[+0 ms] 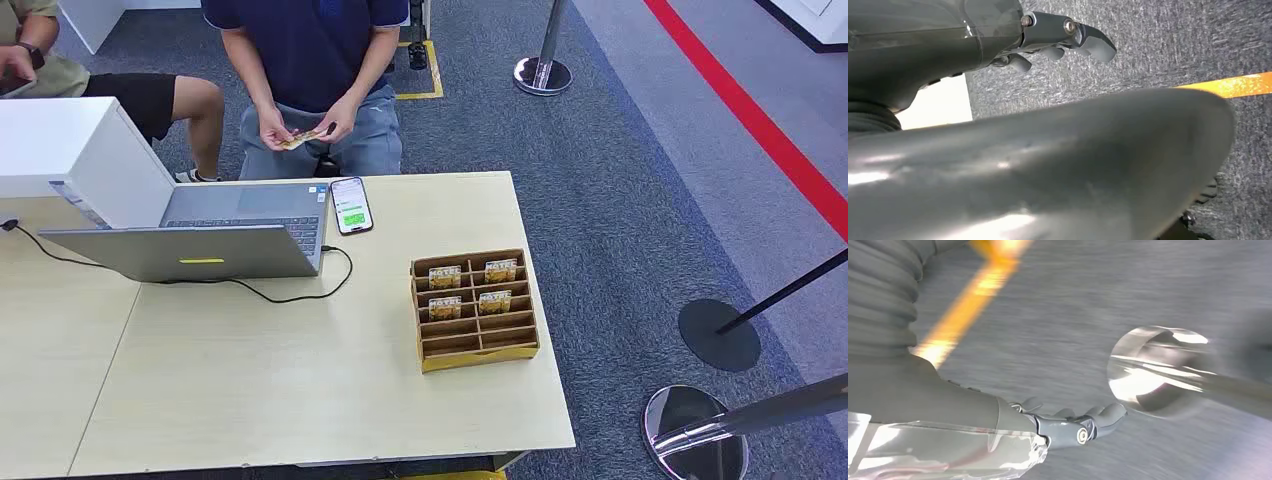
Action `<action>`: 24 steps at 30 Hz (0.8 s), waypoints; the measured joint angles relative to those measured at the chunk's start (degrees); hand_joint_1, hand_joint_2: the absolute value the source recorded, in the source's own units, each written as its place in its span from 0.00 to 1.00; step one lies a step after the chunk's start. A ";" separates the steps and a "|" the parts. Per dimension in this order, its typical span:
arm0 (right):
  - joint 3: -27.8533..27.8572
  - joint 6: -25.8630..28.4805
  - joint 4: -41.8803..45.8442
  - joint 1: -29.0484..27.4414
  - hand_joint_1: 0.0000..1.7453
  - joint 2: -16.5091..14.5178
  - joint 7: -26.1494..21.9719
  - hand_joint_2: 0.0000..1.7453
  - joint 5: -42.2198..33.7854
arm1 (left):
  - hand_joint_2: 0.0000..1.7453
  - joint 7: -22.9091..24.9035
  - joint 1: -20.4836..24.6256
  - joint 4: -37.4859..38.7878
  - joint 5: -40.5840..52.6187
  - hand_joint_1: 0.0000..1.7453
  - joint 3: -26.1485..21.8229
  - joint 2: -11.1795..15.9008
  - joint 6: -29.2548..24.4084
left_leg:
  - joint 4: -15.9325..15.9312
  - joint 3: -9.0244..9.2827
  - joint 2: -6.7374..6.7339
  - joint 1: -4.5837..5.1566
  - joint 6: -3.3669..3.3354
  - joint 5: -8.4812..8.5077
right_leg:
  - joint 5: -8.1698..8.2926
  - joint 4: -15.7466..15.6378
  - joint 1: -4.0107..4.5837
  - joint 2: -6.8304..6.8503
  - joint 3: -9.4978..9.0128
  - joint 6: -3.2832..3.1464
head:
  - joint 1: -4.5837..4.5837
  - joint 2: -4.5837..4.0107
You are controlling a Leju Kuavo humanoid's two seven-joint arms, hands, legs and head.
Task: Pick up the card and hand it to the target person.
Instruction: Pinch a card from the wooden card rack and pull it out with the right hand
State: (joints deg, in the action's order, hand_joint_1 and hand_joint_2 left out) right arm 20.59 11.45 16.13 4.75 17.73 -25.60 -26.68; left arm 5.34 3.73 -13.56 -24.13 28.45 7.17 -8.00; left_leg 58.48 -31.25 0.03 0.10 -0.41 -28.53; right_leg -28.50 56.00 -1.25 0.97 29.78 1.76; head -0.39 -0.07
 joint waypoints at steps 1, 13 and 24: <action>0.76 0.48 1.29 -0.09 0.00 0.49 0.56 1.00 0.11 | 0.00 0.01 0.00 0.02 -0.11 0.00 0.00 -0.02 -0.07 | 0.00 -0.02 0.01 0.01 0.00 0.00 | 0.00 0.00 -0.01 0.01 -0.01 0.01 | 0.00 0.00; 11.52 6.93 45.33 -3.00 0.00 0.52 11.78 1.00 6.66 | 0.00 0.05 -0.04 0.08 -1.25 0.00 0.01 -0.64 -0.72 | 0.03 0.02 0.29 0.00 -0.20 0.18 | 0.05 0.01 0.00 0.35 -0.01 0.08 | 0.01 0.00; 14.75 4.91 64.13 -4.82 0.00 -2.30 11.36 1.00 3.86 | 0.00 0.05 0.05 0.08 -2.13 0.00 0.01 -1.08 -0.99 | 0.03 0.02 0.10 0.03 -0.21 0.17 | 0.08 0.01 -0.04 0.08 0.02 0.12 | 0.00 0.00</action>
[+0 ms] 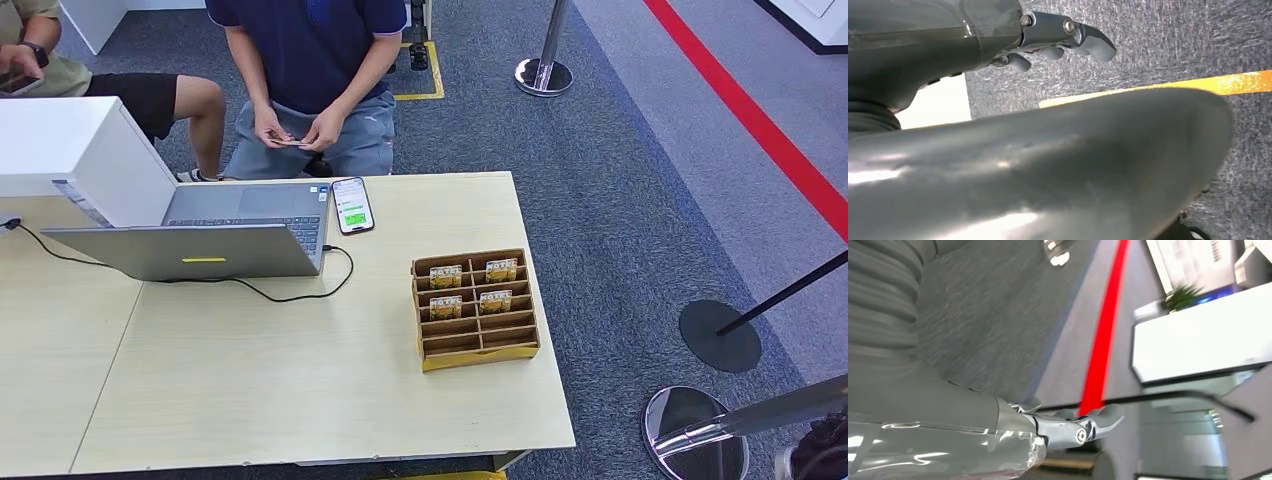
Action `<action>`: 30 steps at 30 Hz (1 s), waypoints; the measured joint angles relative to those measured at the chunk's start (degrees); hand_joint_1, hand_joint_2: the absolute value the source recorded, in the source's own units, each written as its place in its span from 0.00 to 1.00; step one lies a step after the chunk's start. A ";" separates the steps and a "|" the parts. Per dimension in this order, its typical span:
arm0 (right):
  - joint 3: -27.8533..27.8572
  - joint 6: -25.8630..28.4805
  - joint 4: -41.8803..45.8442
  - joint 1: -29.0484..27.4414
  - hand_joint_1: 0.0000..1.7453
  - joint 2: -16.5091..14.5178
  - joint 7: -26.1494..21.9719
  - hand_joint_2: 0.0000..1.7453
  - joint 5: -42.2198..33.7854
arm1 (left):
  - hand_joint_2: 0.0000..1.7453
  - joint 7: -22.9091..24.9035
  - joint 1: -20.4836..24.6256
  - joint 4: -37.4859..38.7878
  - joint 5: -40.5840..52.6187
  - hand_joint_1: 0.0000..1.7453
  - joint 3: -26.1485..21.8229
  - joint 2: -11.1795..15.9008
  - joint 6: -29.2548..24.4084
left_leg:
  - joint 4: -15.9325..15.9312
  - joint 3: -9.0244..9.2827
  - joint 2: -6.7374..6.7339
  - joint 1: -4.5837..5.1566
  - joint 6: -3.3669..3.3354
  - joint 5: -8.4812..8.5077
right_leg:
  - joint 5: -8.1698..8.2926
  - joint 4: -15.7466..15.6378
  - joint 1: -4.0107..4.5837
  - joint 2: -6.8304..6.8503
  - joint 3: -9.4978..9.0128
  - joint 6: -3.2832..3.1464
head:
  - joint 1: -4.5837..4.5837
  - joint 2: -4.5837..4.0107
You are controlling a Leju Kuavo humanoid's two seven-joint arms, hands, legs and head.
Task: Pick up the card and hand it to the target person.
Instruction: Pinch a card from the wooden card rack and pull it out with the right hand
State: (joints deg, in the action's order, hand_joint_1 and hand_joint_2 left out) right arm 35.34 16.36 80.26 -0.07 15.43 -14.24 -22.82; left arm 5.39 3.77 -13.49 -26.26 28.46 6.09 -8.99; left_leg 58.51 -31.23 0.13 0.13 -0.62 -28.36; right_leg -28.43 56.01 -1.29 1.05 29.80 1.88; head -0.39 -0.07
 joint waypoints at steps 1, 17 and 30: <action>-0.36 0.70 2.40 -0.09 0.00 -0.29 0.34 1.00 -0.23 | 0.00 0.01 0.00 0.00 -0.19 0.00 0.00 -0.02 -0.11 | 0.00 0.00 0.00 0.00 0.00 0.00 | 0.00 0.00 0.00 0.01 0.00 0.00 | 0.01 0.00; -25.25 5.77 36.12 1.13 0.00 4.62 27.60 1.00 45.10 | 0.00 -0.02 0.21 0.31 -3.48 0.00 0.00 -0.38 -0.92 | -0.02 -0.13 0.03 -0.01 -0.02 0.03 | 0.01 0.03 0.01 0.06 -0.03 0.01 | 0.00 0.00; -52.57 -15.30 41.77 12.19 0.00 9.89 44.13 1.00 73.81 | 0.00 0.07 0.26 0.33 -3.86 0.00 0.02 -0.52 -0.95 | -0.01 -0.09 0.04 -0.02 -0.05 0.06 | 0.02 0.03 0.01 0.06 0.03 0.03 | 0.01 0.00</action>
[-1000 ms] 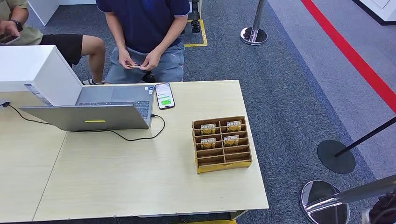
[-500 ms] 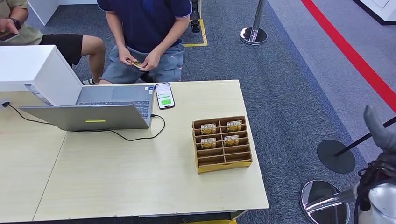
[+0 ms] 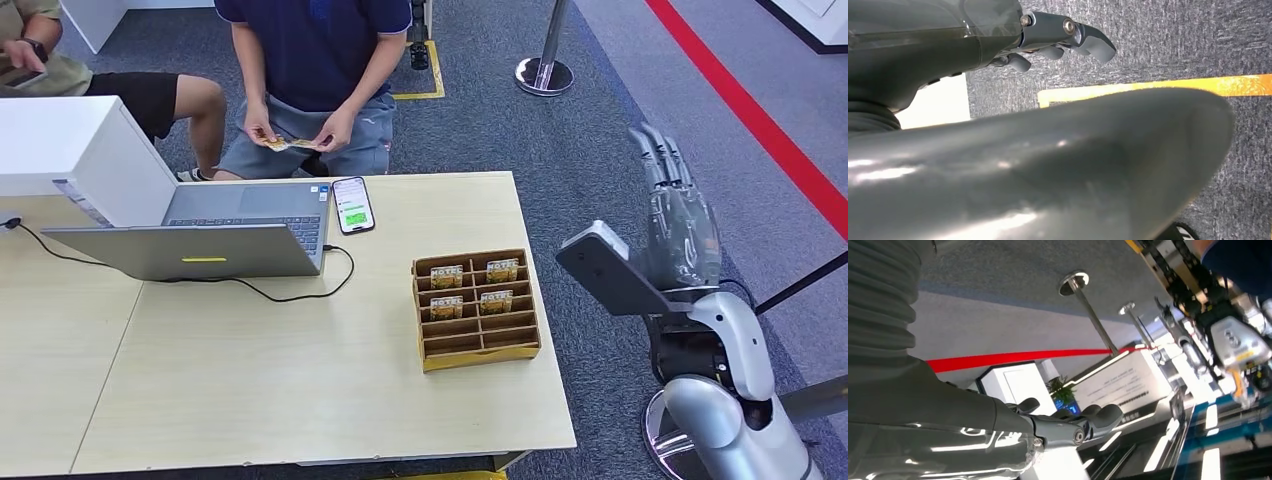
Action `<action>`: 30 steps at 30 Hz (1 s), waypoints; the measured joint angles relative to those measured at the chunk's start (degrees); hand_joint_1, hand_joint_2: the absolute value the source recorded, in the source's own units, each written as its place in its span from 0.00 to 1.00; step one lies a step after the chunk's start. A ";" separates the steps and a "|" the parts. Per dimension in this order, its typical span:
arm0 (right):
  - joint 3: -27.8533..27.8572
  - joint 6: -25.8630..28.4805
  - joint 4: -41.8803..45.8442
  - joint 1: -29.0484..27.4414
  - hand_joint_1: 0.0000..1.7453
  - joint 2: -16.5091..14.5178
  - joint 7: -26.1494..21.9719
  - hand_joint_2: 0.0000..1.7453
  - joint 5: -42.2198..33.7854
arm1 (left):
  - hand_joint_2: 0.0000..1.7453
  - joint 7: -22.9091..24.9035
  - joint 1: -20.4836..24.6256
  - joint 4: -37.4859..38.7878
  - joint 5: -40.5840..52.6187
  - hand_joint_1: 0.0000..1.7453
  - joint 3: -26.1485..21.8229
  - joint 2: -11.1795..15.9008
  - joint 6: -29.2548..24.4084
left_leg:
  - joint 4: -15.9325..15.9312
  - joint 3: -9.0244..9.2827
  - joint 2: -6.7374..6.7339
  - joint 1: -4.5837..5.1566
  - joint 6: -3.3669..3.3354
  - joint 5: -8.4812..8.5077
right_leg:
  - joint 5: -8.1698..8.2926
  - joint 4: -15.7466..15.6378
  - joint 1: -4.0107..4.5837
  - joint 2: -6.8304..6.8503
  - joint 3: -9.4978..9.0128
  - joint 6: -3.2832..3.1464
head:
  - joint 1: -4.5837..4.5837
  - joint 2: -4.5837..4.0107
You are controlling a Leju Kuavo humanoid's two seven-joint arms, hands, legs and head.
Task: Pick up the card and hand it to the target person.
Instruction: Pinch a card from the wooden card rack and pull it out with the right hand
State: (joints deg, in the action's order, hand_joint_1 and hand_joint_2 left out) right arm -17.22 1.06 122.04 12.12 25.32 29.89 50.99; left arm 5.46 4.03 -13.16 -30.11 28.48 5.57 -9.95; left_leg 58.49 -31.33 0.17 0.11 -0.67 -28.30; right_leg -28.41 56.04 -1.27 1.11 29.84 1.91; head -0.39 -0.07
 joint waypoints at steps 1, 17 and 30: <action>-1.49 -1.20 -0.01 0.76 0.00 0.07 0.69 1.00 0.91 | 0.00 0.02 0.00 0.00 -0.08 0.00 0.00 0.00 0.00 | 0.00 0.00 0.00 0.00 0.00 0.00 | 0.00 0.00 0.00 0.00 0.00 0.00 | 0.00 0.00; -14.85 -8.87 -1.99 6.89 0.76 0.08 3.93 1.00 3.10 | 0.00 0.74 -0.01 0.00 -0.58 0.00 0.10 -0.16 0.00 | 0.00 -0.02 0.00 0.00 0.00 0.00 | 0.00 0.00 0.00 0.00 0.03 0.00 | 0.01 0.00; -18.69 -14.13 -5.00 8.46 0.75 0.10 6.14 1.00 0.35 | 0.00 0.90 -0.01 0.00 -1.32 0.00 0.14 -0.17 0.01 | 0.00 -0.02 0.00 0.00 0.00 0.00 | 0.00 0.00 0.00 -0.01 0.04 0.00 | 0.01 0.00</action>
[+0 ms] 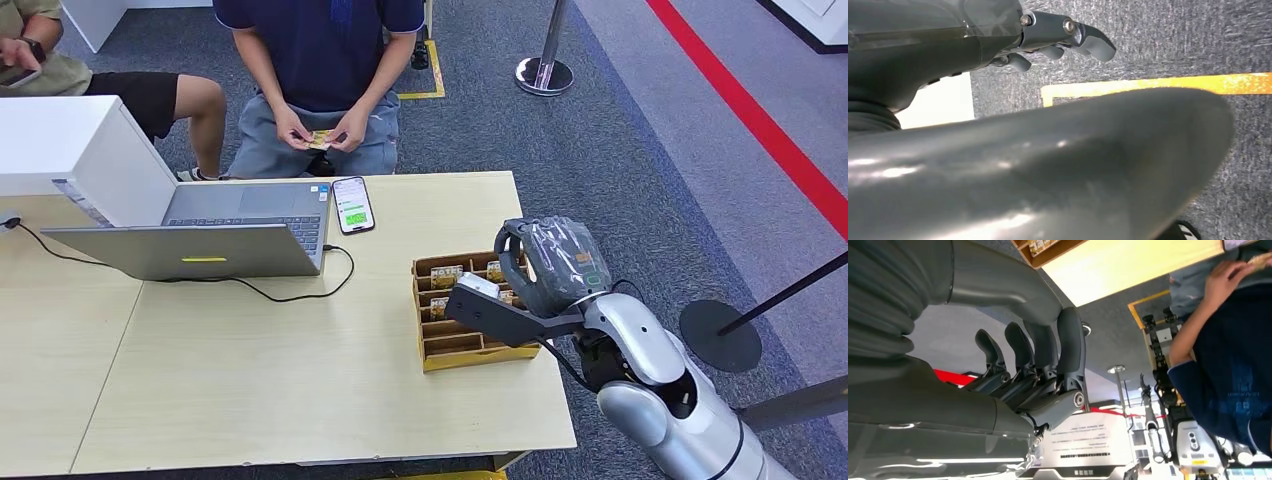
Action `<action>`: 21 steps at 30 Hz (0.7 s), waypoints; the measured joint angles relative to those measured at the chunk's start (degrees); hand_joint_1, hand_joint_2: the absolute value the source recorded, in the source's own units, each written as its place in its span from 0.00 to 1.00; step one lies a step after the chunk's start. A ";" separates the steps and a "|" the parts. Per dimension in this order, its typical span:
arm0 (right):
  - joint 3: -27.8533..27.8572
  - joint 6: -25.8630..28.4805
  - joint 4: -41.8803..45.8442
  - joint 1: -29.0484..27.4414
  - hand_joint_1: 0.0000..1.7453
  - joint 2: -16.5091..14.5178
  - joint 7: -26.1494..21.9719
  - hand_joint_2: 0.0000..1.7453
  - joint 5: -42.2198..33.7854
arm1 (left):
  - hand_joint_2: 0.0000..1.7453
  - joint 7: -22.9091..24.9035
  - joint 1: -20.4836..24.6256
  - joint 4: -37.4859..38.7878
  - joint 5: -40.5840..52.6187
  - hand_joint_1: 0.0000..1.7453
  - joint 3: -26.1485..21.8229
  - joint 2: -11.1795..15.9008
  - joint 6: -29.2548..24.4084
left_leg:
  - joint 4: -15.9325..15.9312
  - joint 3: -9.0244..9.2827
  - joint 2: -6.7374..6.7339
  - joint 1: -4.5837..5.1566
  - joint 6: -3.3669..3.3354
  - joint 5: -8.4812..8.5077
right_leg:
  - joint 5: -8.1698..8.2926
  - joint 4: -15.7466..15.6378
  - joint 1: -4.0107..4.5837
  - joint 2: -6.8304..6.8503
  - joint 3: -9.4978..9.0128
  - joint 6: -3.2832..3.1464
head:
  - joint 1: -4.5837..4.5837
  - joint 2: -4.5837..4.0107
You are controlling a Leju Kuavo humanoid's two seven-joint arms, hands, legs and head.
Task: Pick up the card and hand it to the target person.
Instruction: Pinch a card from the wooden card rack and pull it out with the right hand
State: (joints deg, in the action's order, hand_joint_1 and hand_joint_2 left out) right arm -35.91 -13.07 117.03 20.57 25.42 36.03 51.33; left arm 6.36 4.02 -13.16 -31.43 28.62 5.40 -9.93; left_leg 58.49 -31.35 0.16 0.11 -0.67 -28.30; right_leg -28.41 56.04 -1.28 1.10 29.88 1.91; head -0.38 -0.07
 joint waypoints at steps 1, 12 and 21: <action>-0.23 -1.40 -0.39 0.16 0.75 0.00 0.85 1.00 0.36 | 0.00 0.00 0.00 0.00 -0.12 0.00 0.01 0.00 -0.01 | 0.00 0.00 0.00 0.00 0.00 0.00 | 0.00 0.00 0.00 0.00 0.00 0.00 | 0.00 0.00; -2.73 -8.16 -5.77 1.40 0.35 -0.12 3.99 1.00 5.11 | 0.00 0.11 0.00 0.00 -0.71 0.00 0.08 -0.25 -0.08 | 0.00 -0.02 0.00 0.00 0.00 0.00 | 0.00 0.00 0.00 0.01 0.00 0.00 | -0.01 0.00; -4.37 -8.60 -9.18 2.16 0.37 -0.26 3.91 1.00 4.74 | 0.00 0.09 0.00 0.00 -0.97 0.00 0.19 -0.28 -0.19 | 0.00 -0.02 0.00 0.00 0.00 0.00 | 0.00 0.00 0.00 0.01 0.00 0.00 | -0.01 0.00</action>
State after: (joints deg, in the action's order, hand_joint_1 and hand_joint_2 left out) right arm -40.28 -21.67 107.86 22.74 25.16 39.94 56.08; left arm 6.45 4.02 -13.16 -32.40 28.81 5.11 -10.12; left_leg 58.49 -31.37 0.17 0.11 -0.67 -28.30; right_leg -28.41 56.04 -1.27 1.11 29.88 1.91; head -0.38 -0.07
